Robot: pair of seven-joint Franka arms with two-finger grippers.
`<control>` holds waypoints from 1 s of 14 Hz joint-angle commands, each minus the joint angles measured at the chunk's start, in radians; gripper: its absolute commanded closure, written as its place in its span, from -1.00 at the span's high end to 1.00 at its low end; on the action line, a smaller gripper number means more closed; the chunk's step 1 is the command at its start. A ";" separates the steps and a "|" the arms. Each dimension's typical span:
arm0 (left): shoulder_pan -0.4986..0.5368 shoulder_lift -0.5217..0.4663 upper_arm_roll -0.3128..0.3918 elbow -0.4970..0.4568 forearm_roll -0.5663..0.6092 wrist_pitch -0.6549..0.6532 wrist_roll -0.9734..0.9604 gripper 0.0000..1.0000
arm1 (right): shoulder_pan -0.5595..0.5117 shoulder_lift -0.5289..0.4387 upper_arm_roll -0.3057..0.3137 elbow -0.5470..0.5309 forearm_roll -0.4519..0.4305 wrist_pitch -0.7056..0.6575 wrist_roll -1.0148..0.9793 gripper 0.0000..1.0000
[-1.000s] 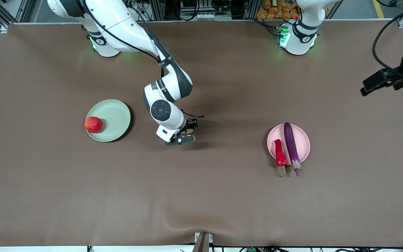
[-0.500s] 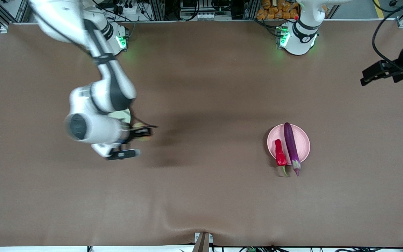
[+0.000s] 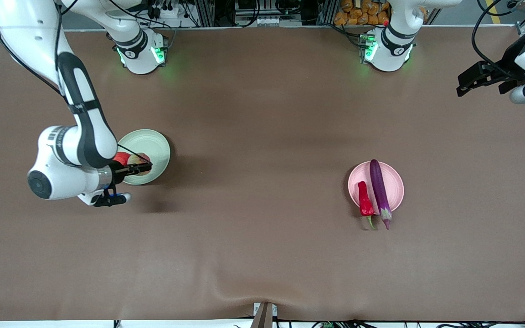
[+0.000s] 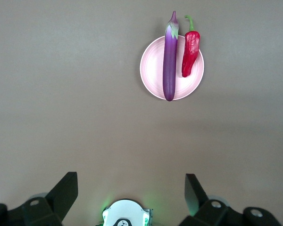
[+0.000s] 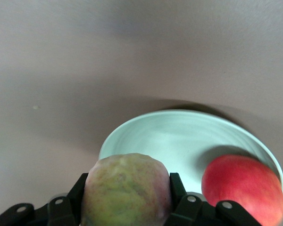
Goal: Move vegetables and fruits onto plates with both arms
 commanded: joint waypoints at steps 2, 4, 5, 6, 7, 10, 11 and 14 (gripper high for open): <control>-0.002 -0.010 0.005 -0.018 -0.010 0.000 -0.002 1.00 | -0.043 0.019 0.023 -0.002 -0.016 0.007 -0.072 1.00; -0.001 -0.010 0.005 -0.017 -0.010 0.000 -0.002 1.00 | -0.071 0.012 0.025 -0.001 -0.015 -0.013 -0.122 1.00; -0.001 -0.010 0.005 -0.017 -0.010 0.002 -0.002 1.00 | -0.080 -0.005 0.023 0.001 -0.015 -0.026 -0.133 1.00; -0.001 -0.010 0.003 -0.017 -0.010 0.002 -0.002 1.00 | -0.094 -0.040 0.022 0.008 -0.016 -0.047 -0.133 1.00; 0.001 -0.007 0.003 -0.017 -0.010 0.005 -0.002 1.00 | -0.109 -0.082 0.019 0.018 -0.022 -0.058 -0.129 1.00; 0.008 -0.001 0.008 -0.015 -0.013 0.013 0.005 1.00 | -0.122 -0.232 -0.024 0.022 -0.113 -0.064 -0.130 1.00; 0.007 -0.006 0.008 -0.015 -0.013 0.013 0.005 1.00 | -0.120 -0.292 -0.029 0.022 -0.149 -0.078 -0.124 1.00; 0.008 -0.009 0.009 -0.015 -0.014 0.014 0.010 1.00 | -0.120 -0.441 -0.029 0.027 -0.235 -0.128 -0.040 1.00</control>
